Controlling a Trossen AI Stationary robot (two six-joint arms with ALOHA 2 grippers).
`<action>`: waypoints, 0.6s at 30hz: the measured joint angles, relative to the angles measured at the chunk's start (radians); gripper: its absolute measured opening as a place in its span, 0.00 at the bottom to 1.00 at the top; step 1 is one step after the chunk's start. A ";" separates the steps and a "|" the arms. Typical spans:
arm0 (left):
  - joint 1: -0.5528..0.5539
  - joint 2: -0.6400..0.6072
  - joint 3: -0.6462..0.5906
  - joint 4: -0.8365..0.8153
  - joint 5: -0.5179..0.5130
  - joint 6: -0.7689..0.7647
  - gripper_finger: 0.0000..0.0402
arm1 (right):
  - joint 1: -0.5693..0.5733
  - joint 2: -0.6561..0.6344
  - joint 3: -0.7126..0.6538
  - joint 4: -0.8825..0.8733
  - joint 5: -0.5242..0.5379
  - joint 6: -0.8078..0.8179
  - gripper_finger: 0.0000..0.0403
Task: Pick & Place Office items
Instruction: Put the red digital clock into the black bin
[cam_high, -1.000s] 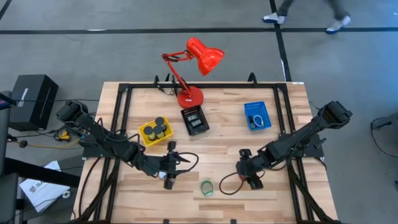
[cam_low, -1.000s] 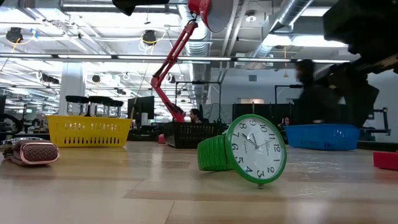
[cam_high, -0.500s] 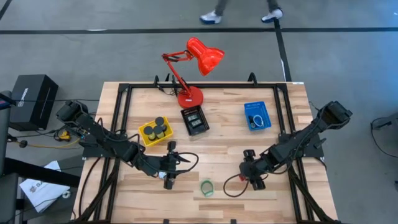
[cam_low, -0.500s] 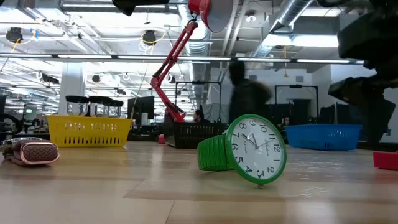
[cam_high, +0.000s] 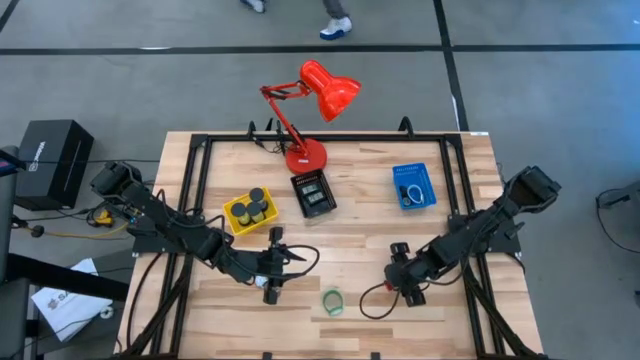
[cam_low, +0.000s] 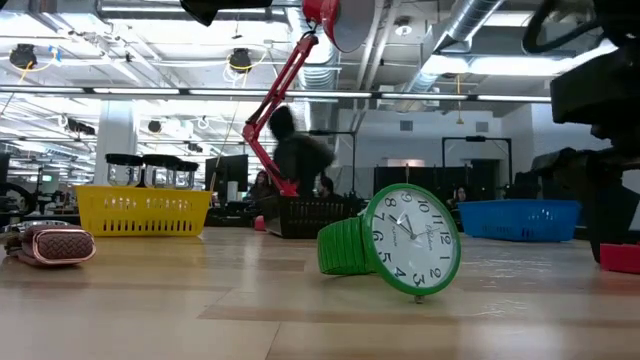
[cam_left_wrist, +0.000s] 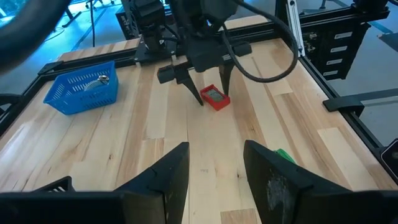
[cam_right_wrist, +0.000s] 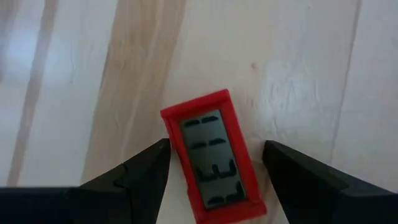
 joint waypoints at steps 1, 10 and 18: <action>0.000 0.000 0.000 0.000 0.000 0.000 0.37 | 0.000 0.020 0.002 0.006 0.006 -0.007 0.63; 0.000 0.000 -0.002 0.001 0.001 0.000 0.37 | -0.005 0.070 0.073 -0.056 0.035 -0.026 0.53; 0.000 0.000 -0.026 0.000 -0.001 0.000 0.37 | -0.037 0.056 0.073 -0.006 0.034 -0.024 0.35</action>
